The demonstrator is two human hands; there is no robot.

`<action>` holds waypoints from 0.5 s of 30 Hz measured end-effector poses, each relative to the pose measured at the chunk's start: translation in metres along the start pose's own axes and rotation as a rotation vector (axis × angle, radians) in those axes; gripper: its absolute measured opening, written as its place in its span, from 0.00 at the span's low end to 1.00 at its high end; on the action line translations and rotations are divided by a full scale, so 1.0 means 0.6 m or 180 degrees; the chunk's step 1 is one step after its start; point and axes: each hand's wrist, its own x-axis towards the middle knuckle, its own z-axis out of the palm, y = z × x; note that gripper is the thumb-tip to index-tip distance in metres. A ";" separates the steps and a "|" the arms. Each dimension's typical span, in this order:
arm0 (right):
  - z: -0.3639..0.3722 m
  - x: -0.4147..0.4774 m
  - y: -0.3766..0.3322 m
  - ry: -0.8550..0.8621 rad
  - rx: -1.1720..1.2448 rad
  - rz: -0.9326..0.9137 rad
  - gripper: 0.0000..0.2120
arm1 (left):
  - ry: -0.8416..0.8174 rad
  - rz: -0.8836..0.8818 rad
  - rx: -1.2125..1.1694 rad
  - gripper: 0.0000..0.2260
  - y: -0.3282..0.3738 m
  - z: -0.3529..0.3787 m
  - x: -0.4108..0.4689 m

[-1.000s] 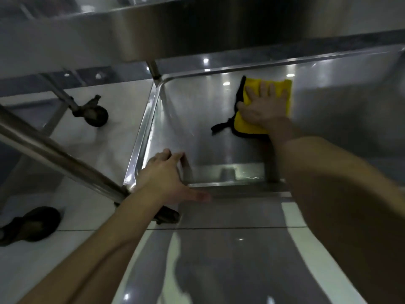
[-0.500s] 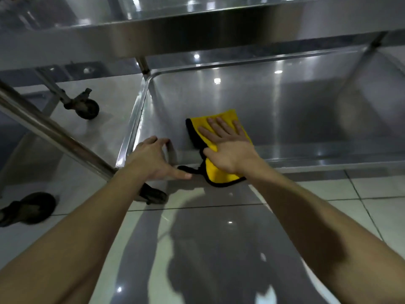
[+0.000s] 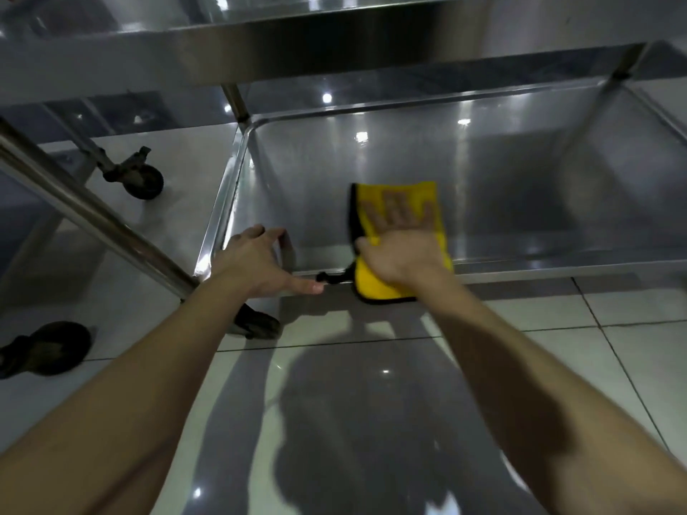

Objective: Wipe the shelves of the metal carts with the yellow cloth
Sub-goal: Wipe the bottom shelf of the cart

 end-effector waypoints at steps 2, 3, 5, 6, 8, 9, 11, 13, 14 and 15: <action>0.005 -0.002 -0.084 0.0018 0.0098 -0.0419 0.37 | 0.0024 -0.0045 -0.0075 0.65 -0.005 0.000 0.000; 0.005 -0.002 -0.105 0.0009 0.0146 -0.0512 0.37 | 0.0030 -0.0052 -0.0103 0.64 -0.008 0.001 0.000; 0.004 0.001 -0.105 -0.0035 0.0198 -0.0588 0.36 | 0.0012 -0.0007 -0.0107 0.67 -0.012 -0.001 0.000; 0.002 0.001 -0.091 -0.0051 0.0199 -0.0635 0.36 | 0.0001 0.0005 -0.0107 0.68 -0.014 -0.002 -0.001; -0.003 -0.001 -0.045 -0.0067 0.0188 -0.0694 0.37 | -0.0042 -0.0017 -0.0100 0.69 -0.018 -0.005 0.001; -0.006 -0.003 -0.014 -0.0069 0.0187 -0.0665 0.37 | -0.0069 -0.0010 -0.0082 0.68 -0.020 -0.004 0.003; -0.014 -0.007 0.064 -0.0064 0.0164 -0.0446 0.36 | -0.0082 0.0012 -0.0023 0.64 -0.025 -0.001 0.009; -0.025 -0.010 0.148 -0.0088 0.0158 -0.0122 0.36 | -0.0074 0.0024 -0.0012 0.68 -0.026 0.000 0.014; -0.031 -0.008 0.185 -0.0094 0.0168 0.0037 0.36 | -0.0062 0.0017 0.0002 0.71 -0.025 0.000 0.015; -0.037 -0.003 0.215 -0.0083 0.0179 0.0176 0.36 | -0.0034 0.0017 0.0021 0.72 -0.024 0.002 0.015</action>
